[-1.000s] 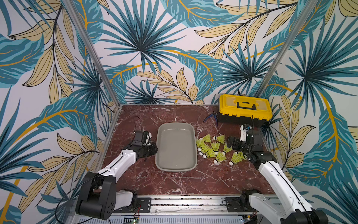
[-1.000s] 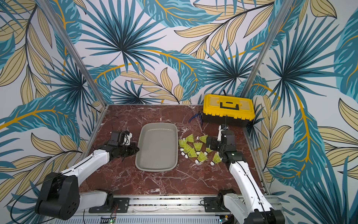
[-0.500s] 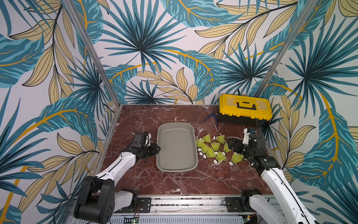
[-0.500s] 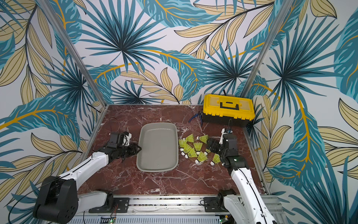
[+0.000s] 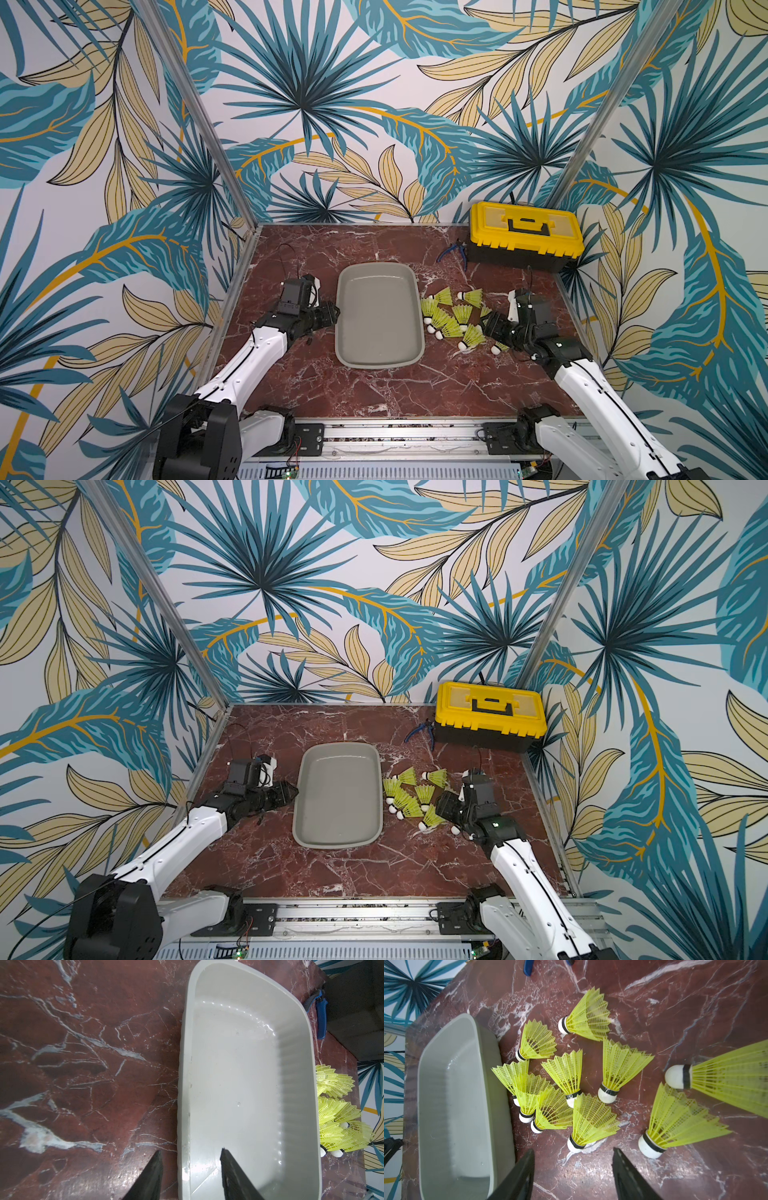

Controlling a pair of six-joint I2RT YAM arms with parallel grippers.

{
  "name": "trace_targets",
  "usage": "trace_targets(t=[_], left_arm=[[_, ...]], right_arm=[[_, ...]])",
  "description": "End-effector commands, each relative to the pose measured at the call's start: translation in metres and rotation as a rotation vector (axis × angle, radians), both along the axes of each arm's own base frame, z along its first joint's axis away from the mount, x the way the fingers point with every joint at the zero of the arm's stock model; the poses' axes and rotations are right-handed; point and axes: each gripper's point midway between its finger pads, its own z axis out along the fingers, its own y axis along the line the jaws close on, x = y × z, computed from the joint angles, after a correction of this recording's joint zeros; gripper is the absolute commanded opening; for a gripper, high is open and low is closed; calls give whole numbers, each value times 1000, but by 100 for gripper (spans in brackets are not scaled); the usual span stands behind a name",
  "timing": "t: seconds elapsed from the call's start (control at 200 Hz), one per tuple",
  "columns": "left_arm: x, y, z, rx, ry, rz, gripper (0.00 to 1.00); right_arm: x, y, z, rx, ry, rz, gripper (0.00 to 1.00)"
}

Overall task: Put the shuttlecocks into the storage box
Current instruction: Move the storage box to the center of the board, then pick up the shuttlecock at the center of the board.

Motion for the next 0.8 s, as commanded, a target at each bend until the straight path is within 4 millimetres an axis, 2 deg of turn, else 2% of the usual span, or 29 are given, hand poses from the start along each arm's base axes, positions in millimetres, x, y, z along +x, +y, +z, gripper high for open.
trace_targets(t=[0.0,0.23,0.491,0.796], left_arm=[[6,2,17,22,-41,-1,48],[7,2,16,22,-44,3,48],[8,2,17,23,-43,0,48],[8,2,14,27,-36,1,48]], right_arm=[[-14,2,-24,-27,88,-26,59],[-11,21,-51,25,94,-89,52],[-4,33,-73,5,113,-105,50],[0,33,-87,-44,118,-153,47]])
